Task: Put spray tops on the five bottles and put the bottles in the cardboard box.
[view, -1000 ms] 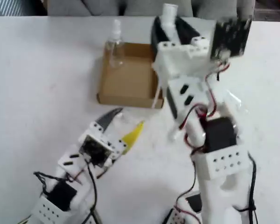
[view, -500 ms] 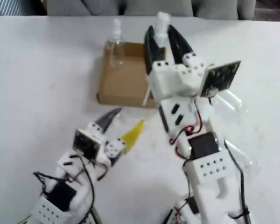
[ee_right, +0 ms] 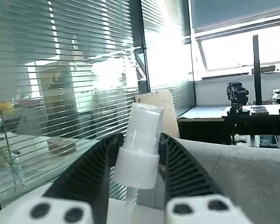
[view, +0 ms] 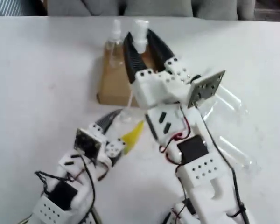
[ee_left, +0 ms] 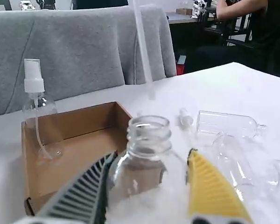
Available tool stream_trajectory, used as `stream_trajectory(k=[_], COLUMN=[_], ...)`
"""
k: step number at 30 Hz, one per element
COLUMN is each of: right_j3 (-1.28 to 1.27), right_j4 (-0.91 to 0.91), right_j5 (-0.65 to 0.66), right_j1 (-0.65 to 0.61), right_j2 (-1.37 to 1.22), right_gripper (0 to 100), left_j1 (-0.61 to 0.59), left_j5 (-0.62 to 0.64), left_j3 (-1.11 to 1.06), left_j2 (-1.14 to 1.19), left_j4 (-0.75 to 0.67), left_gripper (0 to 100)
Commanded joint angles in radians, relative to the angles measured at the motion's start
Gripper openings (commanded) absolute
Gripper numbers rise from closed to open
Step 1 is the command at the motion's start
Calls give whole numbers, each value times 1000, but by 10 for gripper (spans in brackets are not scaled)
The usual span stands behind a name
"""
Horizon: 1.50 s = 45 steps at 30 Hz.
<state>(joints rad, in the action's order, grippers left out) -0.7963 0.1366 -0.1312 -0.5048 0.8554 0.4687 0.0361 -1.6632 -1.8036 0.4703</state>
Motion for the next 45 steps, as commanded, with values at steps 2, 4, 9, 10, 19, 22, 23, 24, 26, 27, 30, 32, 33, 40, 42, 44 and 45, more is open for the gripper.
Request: stream_trajectory(k=[2,4,9,10,19,22,23,24,26,27,30,32,33,40,42,44,45], right_j3=[3,-15,-40,-41,-44,-51,-58,-74,-115,-138,-193,-207,-204,-83,-58,-37,-25], right_j4=[15,18,21,21,10,-68,-94,-110,-110,-102,-64,-24,-8,-22,-21,-15,-15], right_j5=[3,3,2,2,-5,-5,-5,-2,0,0,0,2,2,2,2,2,2], right_j1=[-10,-8,-10,-10,-12,-51,-64,-68,-71,-70,-67,-67,-67,-67,-67,-67,-67], right_j2=[22,24,24,24,48,104,120,137,171,183,203,206,205,202,183,140,117], right_gripper=[16,16,16,16,16,16,16,16,16,16,16,16,16,16,16,16,16], left_j1=[1,1,1,1,1,1,1,1,1,1,1,1,1,1,1,1,1], left_j5=[11,11,11,11,11,11,11,11,11,11,11,11,11,11,11,11,11], left_j3=[11,11,11,11,11,11,11,12,12,12,12,12,12,12,12,12,11], left_j2=[-19,-19,-19,-19,-19,-19,-19,-19,-19,-19,-19,-19,-19,-19,-19,-19,-19], left_j4=[-28,-28,-28,-28,-28,-28,-28,-28,-28,-28,-28,-28,-28,-28,-28,-28,-28], left_gripper=[20,20,20,20,20,20,20,20,20,20,20,20,20,20,20,20,20])
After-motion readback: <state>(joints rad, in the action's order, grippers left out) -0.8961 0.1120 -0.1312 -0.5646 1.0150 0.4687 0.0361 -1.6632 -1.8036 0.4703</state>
